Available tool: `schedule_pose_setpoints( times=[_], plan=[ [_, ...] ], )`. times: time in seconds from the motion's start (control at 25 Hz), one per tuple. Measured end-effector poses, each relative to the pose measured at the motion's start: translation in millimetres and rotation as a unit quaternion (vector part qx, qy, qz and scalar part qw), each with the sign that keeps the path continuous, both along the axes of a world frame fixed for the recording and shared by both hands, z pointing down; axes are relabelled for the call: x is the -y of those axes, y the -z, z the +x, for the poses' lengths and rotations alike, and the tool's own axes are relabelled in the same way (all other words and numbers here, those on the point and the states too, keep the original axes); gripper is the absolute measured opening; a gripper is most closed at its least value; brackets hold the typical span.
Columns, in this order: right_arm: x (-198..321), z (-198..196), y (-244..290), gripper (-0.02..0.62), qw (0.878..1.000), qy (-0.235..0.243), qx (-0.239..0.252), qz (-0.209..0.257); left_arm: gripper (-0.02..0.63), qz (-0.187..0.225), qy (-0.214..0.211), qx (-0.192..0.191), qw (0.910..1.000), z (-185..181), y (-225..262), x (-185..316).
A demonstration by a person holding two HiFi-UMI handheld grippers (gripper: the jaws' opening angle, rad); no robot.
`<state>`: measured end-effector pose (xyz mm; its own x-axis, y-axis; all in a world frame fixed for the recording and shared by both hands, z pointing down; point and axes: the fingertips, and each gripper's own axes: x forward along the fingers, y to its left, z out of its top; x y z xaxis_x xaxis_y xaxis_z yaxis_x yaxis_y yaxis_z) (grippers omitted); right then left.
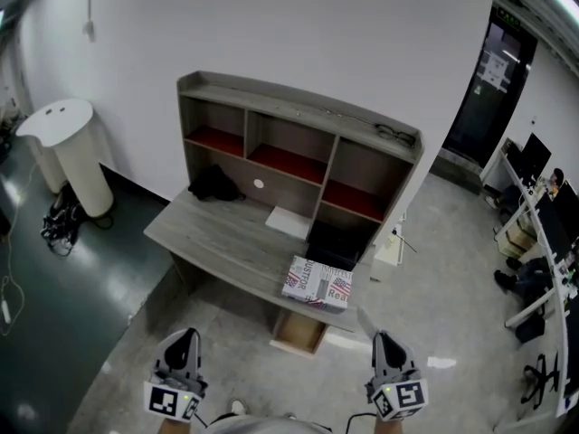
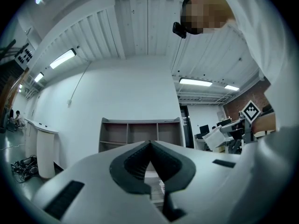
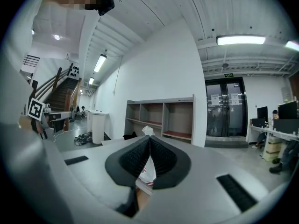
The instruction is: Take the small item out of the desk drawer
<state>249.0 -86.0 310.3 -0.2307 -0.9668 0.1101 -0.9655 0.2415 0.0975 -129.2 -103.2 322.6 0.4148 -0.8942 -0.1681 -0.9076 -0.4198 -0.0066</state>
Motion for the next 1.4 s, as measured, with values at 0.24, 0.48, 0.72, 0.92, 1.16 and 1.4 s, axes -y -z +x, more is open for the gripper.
schedule_pose_setpoints(
  times=[0.24, 0.48, 0.72, 0.92, 1.16, 1.4],
  plan=[
    [11, -10, 0, 0.023, 1.0, 0.001, -0.007, -0.001, 0.017, 0.001, -0.006, -0.002, 1.0, -4, 7, 7],
    [14, -21, 5, 0.023, 1.0, 0.002, -0.011, 0.001, 0.017, 0.003, -0.012, -0.007, 0.9999, -9, 1, 7],
    [11, -30, 6, 0.023, 1.0, 0.001, -0.017, 0.0, 0.017, -0.012, -0.013, -0.012, 0.9998, -16, -4, 8],
    [8, -37, 2, 0.023, 1.0, -0.004, -0.018, -0.006, 0.017, -0.022, -0.023, -0.014, 0.9994, -19, -11, 10],
    [3, -47, -3, 0.023, 1.0, -0.009, -0.019, -0.006, 0.017, -0.017, -0.035, -0.012, 0.9992, -22, -12, 11],
    [-1, -58, -10, 0.023, 1.0, -0.014, -0.024, -0.006, 0.017, -0.017, -0.04, -0.011, 0.999, -31, -18, 8]
  ],
)
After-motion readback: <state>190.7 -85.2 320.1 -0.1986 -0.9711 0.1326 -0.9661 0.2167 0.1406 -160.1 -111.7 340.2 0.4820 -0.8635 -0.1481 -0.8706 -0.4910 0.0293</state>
